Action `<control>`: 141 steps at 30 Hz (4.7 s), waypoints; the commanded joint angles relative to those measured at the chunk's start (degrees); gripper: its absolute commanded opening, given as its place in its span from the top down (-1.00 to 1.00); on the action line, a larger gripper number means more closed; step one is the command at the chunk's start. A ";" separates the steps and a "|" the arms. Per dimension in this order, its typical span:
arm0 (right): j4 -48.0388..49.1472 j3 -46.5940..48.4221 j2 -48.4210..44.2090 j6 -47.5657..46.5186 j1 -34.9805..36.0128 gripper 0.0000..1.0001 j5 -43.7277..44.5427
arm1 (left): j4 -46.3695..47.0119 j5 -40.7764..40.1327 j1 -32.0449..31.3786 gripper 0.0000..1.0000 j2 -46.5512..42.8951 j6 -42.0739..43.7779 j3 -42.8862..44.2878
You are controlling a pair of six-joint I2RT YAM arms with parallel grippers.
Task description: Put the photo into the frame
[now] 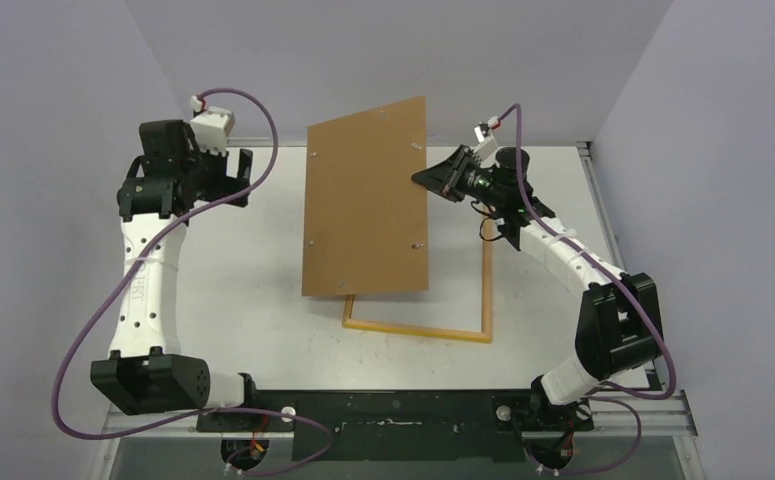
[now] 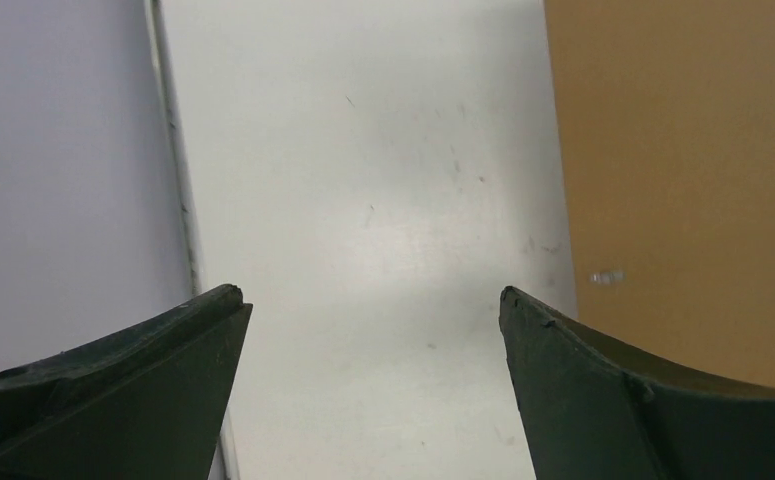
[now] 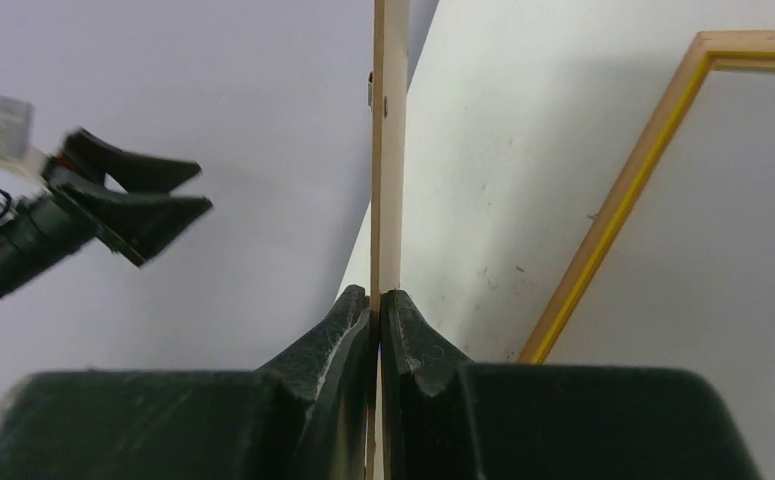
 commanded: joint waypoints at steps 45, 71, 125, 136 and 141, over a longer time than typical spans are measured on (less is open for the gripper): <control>3.58 -20.57 -10.77 1.75 -24.98 0.89 -17.19 | 27.75 14.56 -15.54 -0.71 17.89 -3.14 -24.90; 12.96 -24.42 -3.58 3.21 -25.72 0.89 -20.00 | 28.49 14.51 -20.24 -0.56 26.90 -7.91 -23.12; 11.91 -16.83 8.69 -3.18 -26.65 0.89 -23.25 | 27.08 15.39 -22.23 -0.19 32.44 -5.40 -18.86; 15.06 -16.11 10.26 -2.20 -26.85 0.89 -23.99 | 27.02 15.20 -22.59 -0.15 32.54 -4.75 -18.99; 16.57 -16.10 10.85 -1.63 -26.46 0.89 -24.04 | 26.73 15.21 -22.58 -0.12 33.25 -4.44 -18.56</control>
